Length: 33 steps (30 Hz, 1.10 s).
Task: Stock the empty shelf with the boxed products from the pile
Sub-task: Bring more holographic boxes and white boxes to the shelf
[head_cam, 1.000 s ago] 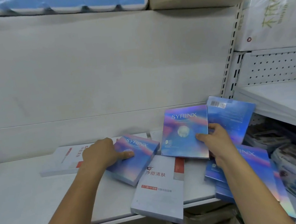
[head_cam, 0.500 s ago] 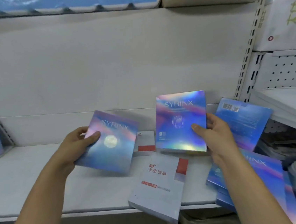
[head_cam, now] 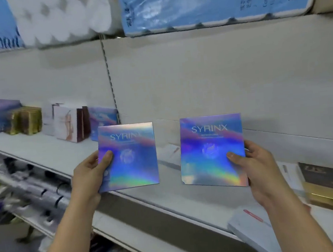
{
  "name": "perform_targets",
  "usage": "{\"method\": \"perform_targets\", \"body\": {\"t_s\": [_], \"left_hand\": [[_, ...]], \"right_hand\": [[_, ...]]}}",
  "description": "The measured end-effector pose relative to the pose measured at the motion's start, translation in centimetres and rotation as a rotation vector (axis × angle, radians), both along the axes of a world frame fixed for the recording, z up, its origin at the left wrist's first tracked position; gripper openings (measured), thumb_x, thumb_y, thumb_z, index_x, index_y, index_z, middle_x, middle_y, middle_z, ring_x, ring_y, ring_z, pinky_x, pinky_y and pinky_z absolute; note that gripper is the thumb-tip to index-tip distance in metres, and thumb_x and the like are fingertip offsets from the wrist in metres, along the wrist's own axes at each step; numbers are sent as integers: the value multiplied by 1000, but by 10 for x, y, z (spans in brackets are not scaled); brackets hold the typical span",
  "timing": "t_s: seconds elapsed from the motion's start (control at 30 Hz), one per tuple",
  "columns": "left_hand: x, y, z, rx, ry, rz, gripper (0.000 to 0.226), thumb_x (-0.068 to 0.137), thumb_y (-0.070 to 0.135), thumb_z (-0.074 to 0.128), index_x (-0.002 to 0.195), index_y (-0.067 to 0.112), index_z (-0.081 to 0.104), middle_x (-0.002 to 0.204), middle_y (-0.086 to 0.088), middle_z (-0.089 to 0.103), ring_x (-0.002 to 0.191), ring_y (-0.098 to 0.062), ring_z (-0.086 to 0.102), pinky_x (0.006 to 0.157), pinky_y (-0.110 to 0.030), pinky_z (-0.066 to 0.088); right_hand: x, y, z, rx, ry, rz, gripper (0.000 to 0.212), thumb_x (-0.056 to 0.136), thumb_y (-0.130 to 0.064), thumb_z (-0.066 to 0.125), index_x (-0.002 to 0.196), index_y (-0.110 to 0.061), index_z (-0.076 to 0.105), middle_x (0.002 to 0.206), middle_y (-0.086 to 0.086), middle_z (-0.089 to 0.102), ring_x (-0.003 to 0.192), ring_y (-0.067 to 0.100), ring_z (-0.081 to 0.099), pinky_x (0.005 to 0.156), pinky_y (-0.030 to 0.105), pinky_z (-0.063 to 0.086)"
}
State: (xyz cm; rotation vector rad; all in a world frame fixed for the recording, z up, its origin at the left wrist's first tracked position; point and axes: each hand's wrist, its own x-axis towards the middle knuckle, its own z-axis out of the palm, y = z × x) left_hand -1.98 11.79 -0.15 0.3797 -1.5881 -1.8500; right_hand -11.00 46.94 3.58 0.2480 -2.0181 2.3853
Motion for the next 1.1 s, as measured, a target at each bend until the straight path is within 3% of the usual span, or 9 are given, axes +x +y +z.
{"method": "perform_targets", "body": {"t_s": [0.1,0.17,0.43,0.6,0.73,0.83,0.93,1.03,1.1], "left_hand": [[19,-34,-7,0,10,28,13,89,16,72,101,13,74,91,-7,78,70,-15,72,62,-27,60],[33,-63,-10,6,11,38,17,90,13,71,107,11,73,88,-2,79,69,-13,73,58,-24,59],[80,-188,-21,38,-36,57,40,78,28,78,116,17,73,107,-9,78,94,-28,73,91,-44,55],[85,-244,-27,74,-43,62,49,71,39,83,115,20,73,110,-10,77,95,-28,74,90,-43,56],[67,-273,-32,78,-40,48,83,36,66,94,106,25,77,105,-7,79,90,-25,76,87,-43,56],[45,-293,-33,72,-51,41,91,34,67,94,110,22,75,105,-9,79,89,-27,76,88,-45,57],[20,-312,-29,34,-67,56,79,44,63,93,108,19,75,104,-11,78,84,-25,76,82,-41,59],[-7,-333,-20,31,-82,44,36,76,36,81,107,18,73,106,-16,77,79,-24,75,75,-38,60],[-23,-344,-12,14,-78,26,46,68,44,87,106,20,74,104,-14,78,81,-25,75,80,-42,59]], "right_hand": [[4,-42,0,3,-4,9,38,88,5,68,119,-17,67,109,9,76,104,35,72,96,55,54],[9,-75,-5,5,-11,18,38,87,3,70,119,-17,66,110,8,75,103,34,72,95,56,55],[32,-216,-23,-4,-47,77,34,88,-2,72,119,-12,64,112,9,75,104,33,72,96,55,55],[32,-274,-26,-15,-53,79,33,88,0,70,118,-13,65,108,6,77,100,30,74,95,52,56],[15,-308,-30,-28,-49,73,33,88,2,69,118,-13,65,104,4,77,95,29,74,85,44,57],[-6,-335,-35,-49,-56,82,34,88,3,69,118,-14,65,103,4,78,92,28,74,79,38,56],[-35,-362,-45,-70,-63,81,34,89,4,68,117,-14,64,107,7,76,94,30,73,79,39,56],[-61,-387,-51,-74,-70,77,33,89,2,69,113,-20,66,106,3,77,101,31,72,88,50,56],[-72,-401,-51,-52,-63,73,33,89,2,69,109,-24,68,104,0,78,102,31,72,91,55,55]]}}
